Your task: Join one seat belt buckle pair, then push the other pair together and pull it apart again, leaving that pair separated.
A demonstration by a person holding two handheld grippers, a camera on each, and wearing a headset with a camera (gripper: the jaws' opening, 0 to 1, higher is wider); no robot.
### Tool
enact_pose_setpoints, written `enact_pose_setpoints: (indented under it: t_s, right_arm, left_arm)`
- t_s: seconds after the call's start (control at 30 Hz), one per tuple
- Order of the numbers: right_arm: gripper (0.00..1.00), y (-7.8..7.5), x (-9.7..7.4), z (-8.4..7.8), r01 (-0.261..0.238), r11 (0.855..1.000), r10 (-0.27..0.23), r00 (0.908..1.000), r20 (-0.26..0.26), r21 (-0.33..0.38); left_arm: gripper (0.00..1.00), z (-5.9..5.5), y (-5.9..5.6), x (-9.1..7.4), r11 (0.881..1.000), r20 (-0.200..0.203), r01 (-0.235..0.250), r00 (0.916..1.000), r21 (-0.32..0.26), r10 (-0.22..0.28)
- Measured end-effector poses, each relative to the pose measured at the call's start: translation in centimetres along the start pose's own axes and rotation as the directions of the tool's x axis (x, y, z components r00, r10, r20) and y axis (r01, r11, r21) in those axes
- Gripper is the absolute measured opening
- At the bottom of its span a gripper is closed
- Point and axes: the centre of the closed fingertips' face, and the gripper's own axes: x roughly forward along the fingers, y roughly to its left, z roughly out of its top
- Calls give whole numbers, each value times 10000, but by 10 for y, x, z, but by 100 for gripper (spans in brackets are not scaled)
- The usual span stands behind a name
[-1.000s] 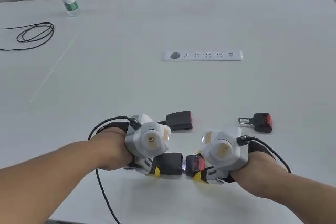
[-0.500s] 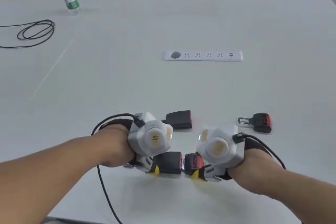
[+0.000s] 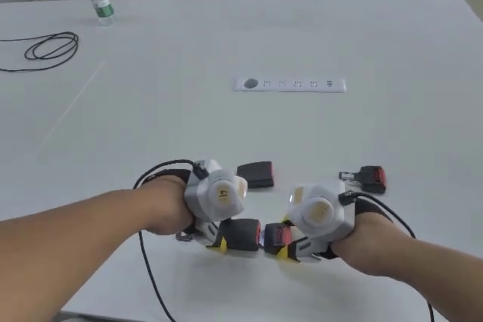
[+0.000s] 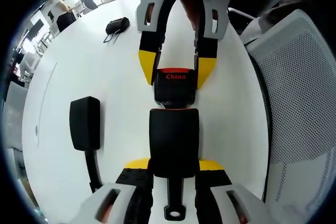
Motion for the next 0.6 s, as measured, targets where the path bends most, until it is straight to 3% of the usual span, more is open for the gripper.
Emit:
enact_pose_setpoints:
  t_s: [0.33, 0.6]
  right_arm:
    - [33, 0, 1, 0, -196, 9997, 196, 9998, -21, -109]
    - [33, -1, 2, -1, -334, 9994, 334, 9994, -108, -7]
  left_arm:
    - [30, -1, 0, 0, 9999, 406, 37, 9992, -113, -32]
    - [31, 0, -1, -1, 9999, 233, -112, 9997, -74, 114]
